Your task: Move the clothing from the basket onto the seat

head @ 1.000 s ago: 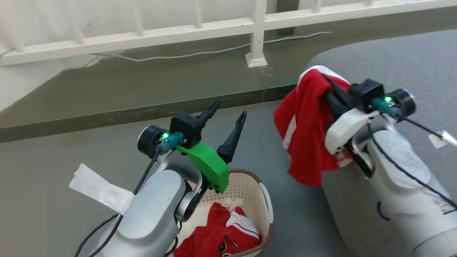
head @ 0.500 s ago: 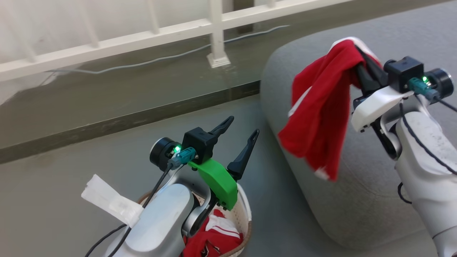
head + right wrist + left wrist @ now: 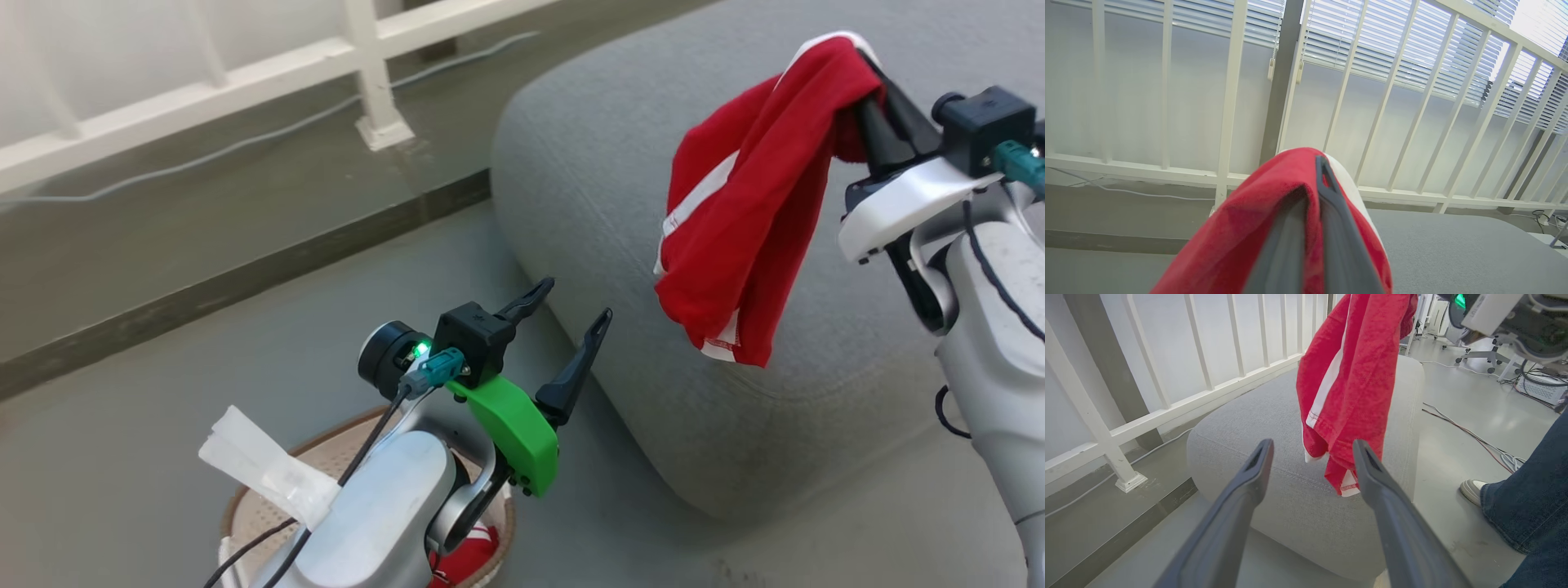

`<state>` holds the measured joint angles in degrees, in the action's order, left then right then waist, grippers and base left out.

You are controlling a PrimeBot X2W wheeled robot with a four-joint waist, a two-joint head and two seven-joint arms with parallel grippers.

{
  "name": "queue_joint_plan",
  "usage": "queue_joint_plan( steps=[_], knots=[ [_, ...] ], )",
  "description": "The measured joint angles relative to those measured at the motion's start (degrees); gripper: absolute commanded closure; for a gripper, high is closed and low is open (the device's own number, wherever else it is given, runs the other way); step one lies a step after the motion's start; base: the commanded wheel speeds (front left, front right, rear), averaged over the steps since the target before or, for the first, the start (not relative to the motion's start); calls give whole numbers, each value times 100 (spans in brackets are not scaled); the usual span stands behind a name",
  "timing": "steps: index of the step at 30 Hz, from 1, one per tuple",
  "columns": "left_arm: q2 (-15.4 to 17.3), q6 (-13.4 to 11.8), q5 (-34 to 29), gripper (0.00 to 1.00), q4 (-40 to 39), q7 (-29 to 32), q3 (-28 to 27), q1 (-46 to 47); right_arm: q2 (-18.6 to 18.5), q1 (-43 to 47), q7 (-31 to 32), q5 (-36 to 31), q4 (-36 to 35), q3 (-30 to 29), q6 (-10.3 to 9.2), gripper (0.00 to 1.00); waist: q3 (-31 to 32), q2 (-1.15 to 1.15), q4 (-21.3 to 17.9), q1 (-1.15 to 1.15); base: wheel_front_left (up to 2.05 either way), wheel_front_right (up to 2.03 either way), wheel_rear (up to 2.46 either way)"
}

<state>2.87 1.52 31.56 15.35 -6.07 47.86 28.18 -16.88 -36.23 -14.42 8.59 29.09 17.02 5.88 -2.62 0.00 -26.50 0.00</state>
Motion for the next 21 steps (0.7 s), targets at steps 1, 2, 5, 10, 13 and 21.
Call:
queue_joint_plan(
  steps=[1, 2, 5, 10, 13, 21],
  knots=[
    [1, -1, -12, 0, -19, 7, 12, 1, -10, -3, 0, 36, -22, -20, 0, 100, -39, 0, -53, 0, 0, 0, 0],
    [0, -1, -20, 0, -46, 11, 25, 2, -22, -3, 0, 67, -42, -37, 0, 100, -88, 0, -98, 0, 0, 0, 0],
    [1, -1, -68, 0, -100, 90, 70, 16, -52, -4, 0, 138, -93, -127, -1, 100, -259, 0, -204, 0, 0, 0, 0],
    [2, -1, -121, 0, -124, 200, 172, 136, -116, -70, 0, 175, -111, -225, -51, 100, -571, 0, -310, 0, 0, 0, 0],
    [3, -1, -162, 0, -148, 258, 196, 246, -125, -251, 1, 220, -127, -311, -51, 100, -760, 0, -326, 0, 0, 0, 0],
    [16, -1, -323, 0, -304, 460, 243, 476, -369, -1029, 174, 327, -140, -625, -51, 100, -1201, 0, -236, 0, 0, 0, 0]
  ],
)
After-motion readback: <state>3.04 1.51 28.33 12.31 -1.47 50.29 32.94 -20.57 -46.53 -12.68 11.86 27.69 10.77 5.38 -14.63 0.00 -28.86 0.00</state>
